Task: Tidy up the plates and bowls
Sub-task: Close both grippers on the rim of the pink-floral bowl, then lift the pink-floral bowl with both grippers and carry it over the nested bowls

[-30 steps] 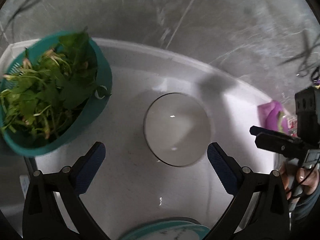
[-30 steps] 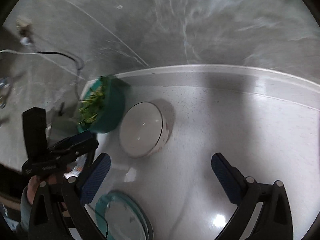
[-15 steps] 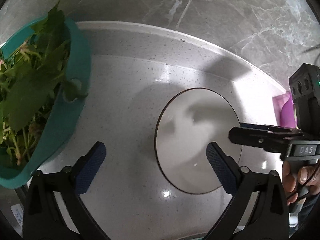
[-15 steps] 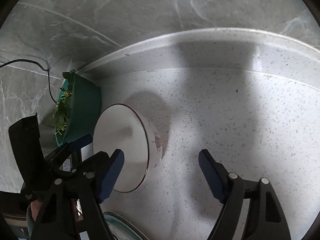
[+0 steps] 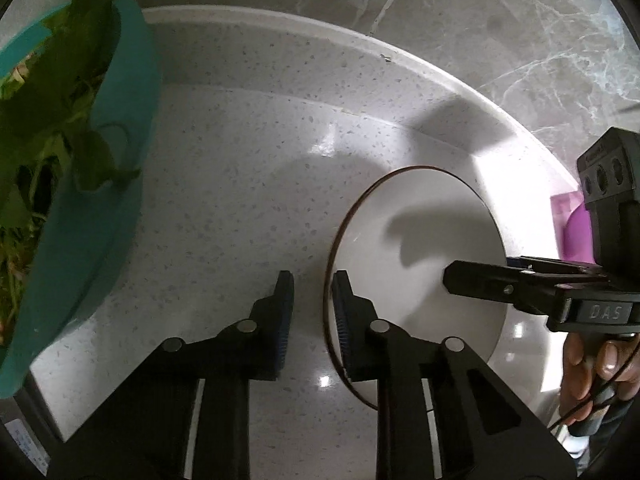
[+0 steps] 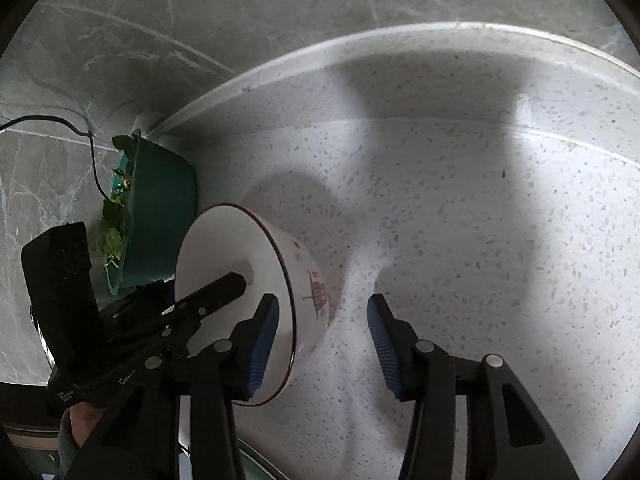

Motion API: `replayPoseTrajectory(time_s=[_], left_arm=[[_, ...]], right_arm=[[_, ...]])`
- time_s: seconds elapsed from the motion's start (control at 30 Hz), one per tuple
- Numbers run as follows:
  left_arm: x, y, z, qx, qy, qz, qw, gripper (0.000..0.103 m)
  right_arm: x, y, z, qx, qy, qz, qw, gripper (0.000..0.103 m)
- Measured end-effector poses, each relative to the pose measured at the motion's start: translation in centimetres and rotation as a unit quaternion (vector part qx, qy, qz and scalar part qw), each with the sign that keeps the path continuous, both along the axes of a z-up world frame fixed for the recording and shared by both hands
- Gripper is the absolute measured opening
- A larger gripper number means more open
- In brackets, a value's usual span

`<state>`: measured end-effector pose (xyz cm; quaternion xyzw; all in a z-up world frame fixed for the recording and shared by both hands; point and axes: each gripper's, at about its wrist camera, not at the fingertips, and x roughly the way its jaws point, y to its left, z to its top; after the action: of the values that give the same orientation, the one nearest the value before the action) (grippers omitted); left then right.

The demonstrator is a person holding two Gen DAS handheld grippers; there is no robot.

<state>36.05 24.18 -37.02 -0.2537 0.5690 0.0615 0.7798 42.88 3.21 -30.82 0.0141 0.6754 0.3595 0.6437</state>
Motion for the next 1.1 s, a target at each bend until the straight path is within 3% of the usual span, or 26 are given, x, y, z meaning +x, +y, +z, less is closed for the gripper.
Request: replayPoseTrajectory(time_s=[0.03, 0.17, 0.7, 1.1], left_arm=[[0.0, -0.1, 0.0, -0.002, -0.002, 0.001, 1.0, 0.016], [0.2, -0.6, -0.2, -0.001, -0.003, -0.008, 1.0, 0.008], [1.2, -3.3, 1.4, -0.007, 0.001, -0.019, 0.9998, 0.009], [0.9, -11.1, 6.1, -0.005, -0.016, -0.06, 0.998, 0.009]], right_arm=[[-0.1, 0.1, -0.1, -0.004, -0.001, 0.002, 1.0, 0.05], [-0.2, 0.4, -0.2, 0.01, 0.005, 0.007, 1.0, 0.02], [-0.6, -1.5, 0.8, -0.011, 0.001, -0.011, 1.0, 0.016], [-2.3, -7.6, 5.2, -0.011, -0.026, -0.034, 0.999, 0.016]])
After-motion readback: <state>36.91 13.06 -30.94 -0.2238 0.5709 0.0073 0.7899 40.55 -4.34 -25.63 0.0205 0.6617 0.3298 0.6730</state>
